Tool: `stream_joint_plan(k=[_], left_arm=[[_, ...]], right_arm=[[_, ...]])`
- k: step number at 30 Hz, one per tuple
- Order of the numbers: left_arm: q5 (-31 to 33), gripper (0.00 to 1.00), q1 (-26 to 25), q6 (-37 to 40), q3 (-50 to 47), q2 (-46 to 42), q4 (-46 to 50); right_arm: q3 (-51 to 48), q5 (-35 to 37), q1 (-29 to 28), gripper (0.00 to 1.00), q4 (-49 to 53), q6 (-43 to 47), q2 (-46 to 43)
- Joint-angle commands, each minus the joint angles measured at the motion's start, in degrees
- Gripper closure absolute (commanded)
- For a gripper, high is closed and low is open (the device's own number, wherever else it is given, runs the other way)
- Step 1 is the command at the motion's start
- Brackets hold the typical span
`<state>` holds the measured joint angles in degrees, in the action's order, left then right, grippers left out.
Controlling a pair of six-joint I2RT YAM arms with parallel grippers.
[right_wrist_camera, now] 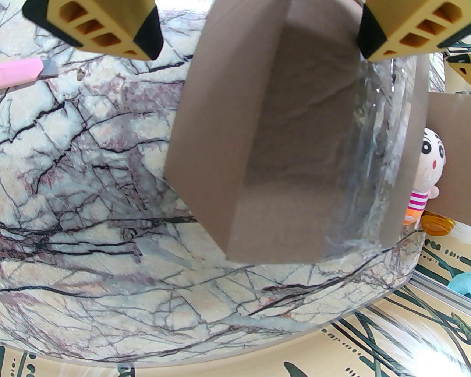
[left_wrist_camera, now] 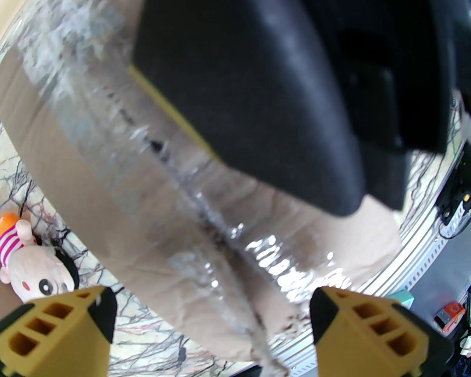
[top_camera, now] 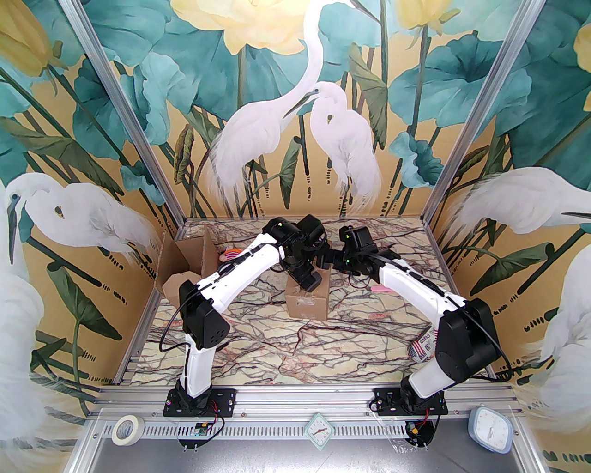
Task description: Unpack the express box
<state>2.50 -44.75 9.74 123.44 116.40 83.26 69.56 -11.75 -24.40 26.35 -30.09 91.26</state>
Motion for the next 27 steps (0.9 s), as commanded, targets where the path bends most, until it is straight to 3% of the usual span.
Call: stream_joint_plan(k=[1,13,19,27], left_arm=[[2.6,0.08,0.2,0.6,1.3,1.2,2.7],[4.8,0.06,0.2,1.4,-0.6,1.6,3.6],[10.3,0.06,0.2,-0.2,0.8,3.9,2.4],[17.6,0.17,-0.2,-1.8,-5.4,2.3,-7.6]], right_arm=[[1.2,1.6,-0.5,0.04,1.8,1.8,1.5],[1.1,1.3,-0.7,0.04,1.4,1.8,2.0],[0.8,0.9,-0.8,0.05,1.2,2.1,2.3],[0.3,-0.8,-1.0,0.06,0.9,3.0,3.0]])
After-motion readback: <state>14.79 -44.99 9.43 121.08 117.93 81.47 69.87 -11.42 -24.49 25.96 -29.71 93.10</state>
